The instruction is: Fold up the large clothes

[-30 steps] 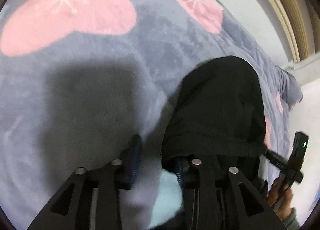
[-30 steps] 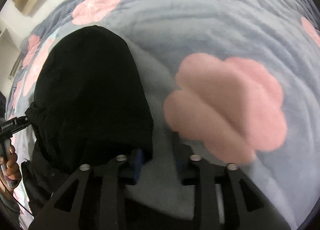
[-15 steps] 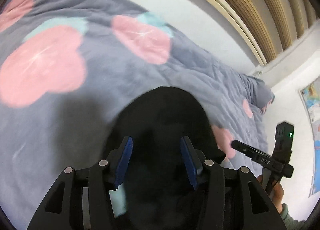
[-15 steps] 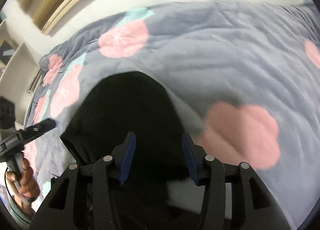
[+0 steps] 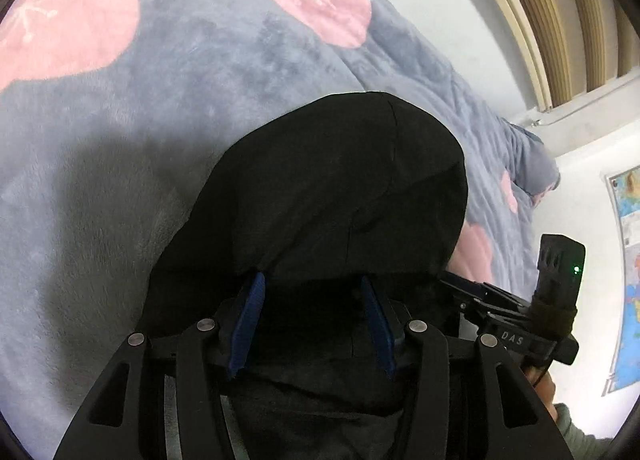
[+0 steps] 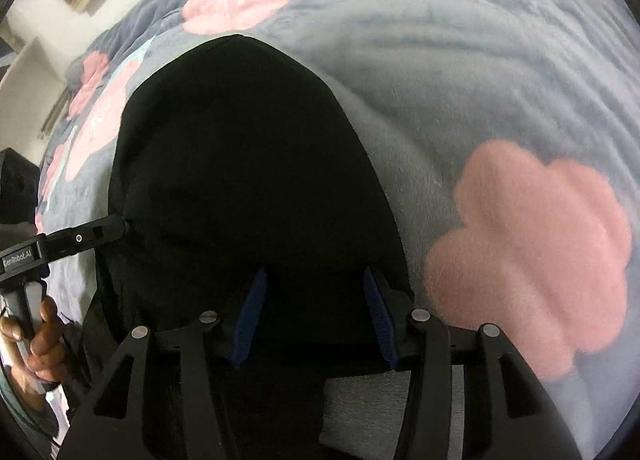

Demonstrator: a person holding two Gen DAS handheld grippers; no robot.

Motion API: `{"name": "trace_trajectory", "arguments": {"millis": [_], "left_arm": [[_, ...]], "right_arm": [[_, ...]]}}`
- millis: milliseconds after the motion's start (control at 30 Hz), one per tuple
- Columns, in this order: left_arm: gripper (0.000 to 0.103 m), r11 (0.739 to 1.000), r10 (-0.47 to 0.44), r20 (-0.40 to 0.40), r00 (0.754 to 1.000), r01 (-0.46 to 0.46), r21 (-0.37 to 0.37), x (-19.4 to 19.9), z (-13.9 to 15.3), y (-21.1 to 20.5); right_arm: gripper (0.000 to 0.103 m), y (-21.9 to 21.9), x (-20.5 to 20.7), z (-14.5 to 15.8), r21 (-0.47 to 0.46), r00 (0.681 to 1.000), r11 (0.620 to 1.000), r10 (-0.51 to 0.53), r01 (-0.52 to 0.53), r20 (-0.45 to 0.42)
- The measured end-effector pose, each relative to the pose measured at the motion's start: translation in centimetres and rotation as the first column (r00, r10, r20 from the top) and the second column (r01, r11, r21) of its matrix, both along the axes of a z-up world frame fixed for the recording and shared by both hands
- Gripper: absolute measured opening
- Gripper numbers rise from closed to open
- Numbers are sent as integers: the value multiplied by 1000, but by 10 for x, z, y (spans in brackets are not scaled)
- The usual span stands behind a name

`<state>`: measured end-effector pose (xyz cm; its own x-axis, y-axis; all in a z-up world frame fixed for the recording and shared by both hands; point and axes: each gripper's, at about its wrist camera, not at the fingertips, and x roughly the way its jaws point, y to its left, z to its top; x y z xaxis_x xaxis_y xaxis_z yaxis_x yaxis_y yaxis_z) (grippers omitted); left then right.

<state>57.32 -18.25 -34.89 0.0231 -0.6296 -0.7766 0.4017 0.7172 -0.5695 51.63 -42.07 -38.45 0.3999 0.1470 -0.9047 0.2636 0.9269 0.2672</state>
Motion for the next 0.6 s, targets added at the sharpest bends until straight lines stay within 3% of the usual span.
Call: {"name": "trace_trajectory", "arguments": {"millis": [100,200,333,600], "left_arm": [[52,998,-35,28,999,34,45,-3,15,-5],[52,997,-71,78,994,68,32,-3,44,-4],[53,997,-75,133,988,71,37,6,72,5],[57,997,-44,118,992,35,75,41,64,19]], "right_arm": [[53,-5,-1,12,9,1000,1000,10,-10,6],[54,-19,-9,27,83,999,997,-8,5,44],[65,-43,-17,39,99,995,994,-61,53,81],[65,-77,-1,31,122,995,991,-69,59,78]]}}
